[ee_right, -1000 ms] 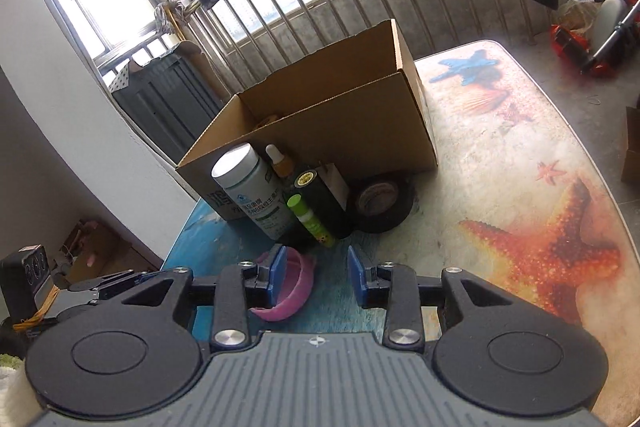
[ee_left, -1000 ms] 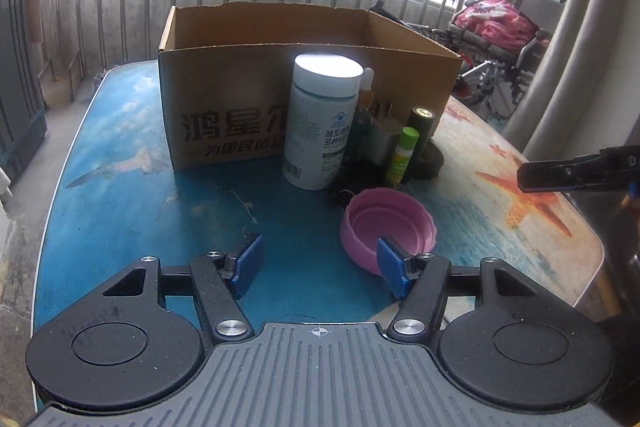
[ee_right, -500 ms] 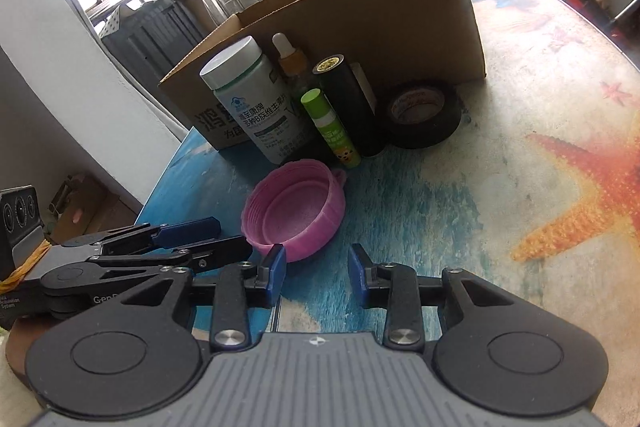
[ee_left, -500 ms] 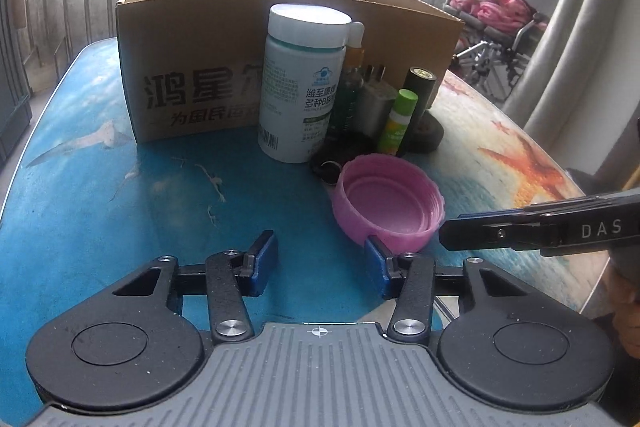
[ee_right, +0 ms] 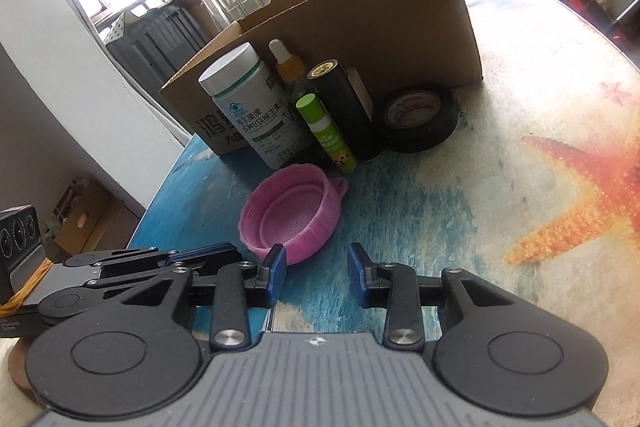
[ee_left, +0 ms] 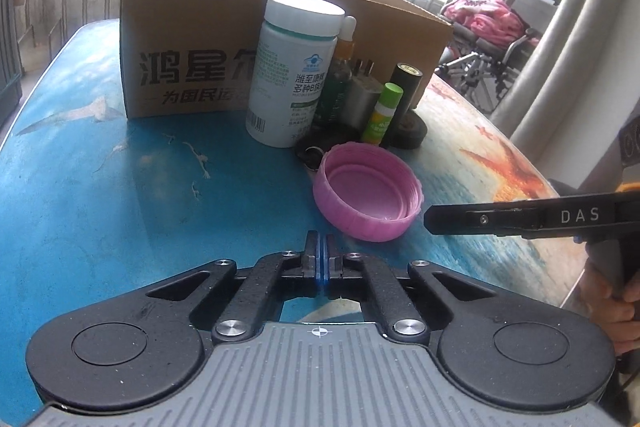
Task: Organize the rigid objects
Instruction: 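Grasp the pink lid by its rim with the right gripper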
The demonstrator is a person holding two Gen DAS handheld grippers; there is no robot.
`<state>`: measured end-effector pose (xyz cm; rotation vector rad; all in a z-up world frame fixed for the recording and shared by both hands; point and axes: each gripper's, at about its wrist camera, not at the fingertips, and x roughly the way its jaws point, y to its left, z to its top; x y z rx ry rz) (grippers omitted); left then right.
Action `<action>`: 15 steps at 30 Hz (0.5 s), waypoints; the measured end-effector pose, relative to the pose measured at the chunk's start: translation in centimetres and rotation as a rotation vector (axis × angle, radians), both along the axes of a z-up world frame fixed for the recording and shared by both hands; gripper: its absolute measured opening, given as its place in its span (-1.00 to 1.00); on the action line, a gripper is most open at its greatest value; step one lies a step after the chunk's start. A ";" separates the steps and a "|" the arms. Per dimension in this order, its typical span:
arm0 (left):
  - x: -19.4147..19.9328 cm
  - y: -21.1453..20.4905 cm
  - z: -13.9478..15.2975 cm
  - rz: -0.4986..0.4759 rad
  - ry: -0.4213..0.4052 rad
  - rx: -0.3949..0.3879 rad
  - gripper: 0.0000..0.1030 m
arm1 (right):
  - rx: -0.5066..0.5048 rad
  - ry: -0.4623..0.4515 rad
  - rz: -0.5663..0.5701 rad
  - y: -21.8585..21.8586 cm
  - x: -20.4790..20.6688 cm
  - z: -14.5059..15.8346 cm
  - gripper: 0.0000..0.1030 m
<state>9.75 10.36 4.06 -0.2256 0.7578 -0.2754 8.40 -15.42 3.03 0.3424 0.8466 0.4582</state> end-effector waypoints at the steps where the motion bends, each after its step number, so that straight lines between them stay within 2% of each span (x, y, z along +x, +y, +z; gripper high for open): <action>1: 0.1 0.2 0.1 0.013 0.003 -0.017 -0.94 | -0.007 0.000 -0.006 -0.1 0.0 0.1 -0.29; 4: 0.7 0.0 1.2 0.025 -0.050 -0.011 -0.89 | 0.002 0.008 -0.038 -0.8 0.6 0.1 -0.29; 5: 1.0 -0.2 1.5 0.025 -0.064 -0.012 -0.80 | 0.018 0.018 -0.050 -1.1 1.0 0.0 -0.29; 7: 1.9 -0.5 1.6 0.018 -0.063 -0.026 -0.45 | 0.049 0.023 -0.067 -1.6 1.7 0.1 -0.29; 8: 2.3 -0.7 1.6 0.021 -0.063 -0.027 -0.20 | 0.057 0.023 -0.073 -1.6 2.0 0.2 -0.27; 9: 2.8 -1.0 1.4 0.026 -0.064 -0.012 -0.18 | 0.058 0.021 -0.073 -1.5 2.3 0.3 -0.25; 11: 3.3 -1.6 1.0 0.018 -0.054 0.022 -0.25 | 0.048 0.016 -0.069 -1.2 2.9 0.4 -0.24; 12: 3.6 -1.9 0.7 0.004 -0.043 0.023 -0.50 | 0.035 0.014 -0.062 -0.8 3.2 0.3 -0.24; 14: 3.7 -2.2 0.1 -0.011 -0.020 0.029 -0.76 | 0.007 0.008 -0.048 -0.1 3.5 0.2 -0.24; 15: 3.5 -2.4 0.0 -0.020 -0.037 0.044 -0.78 | -0.011 0.007 -0.041 0.2 3.6 0.1 -0.28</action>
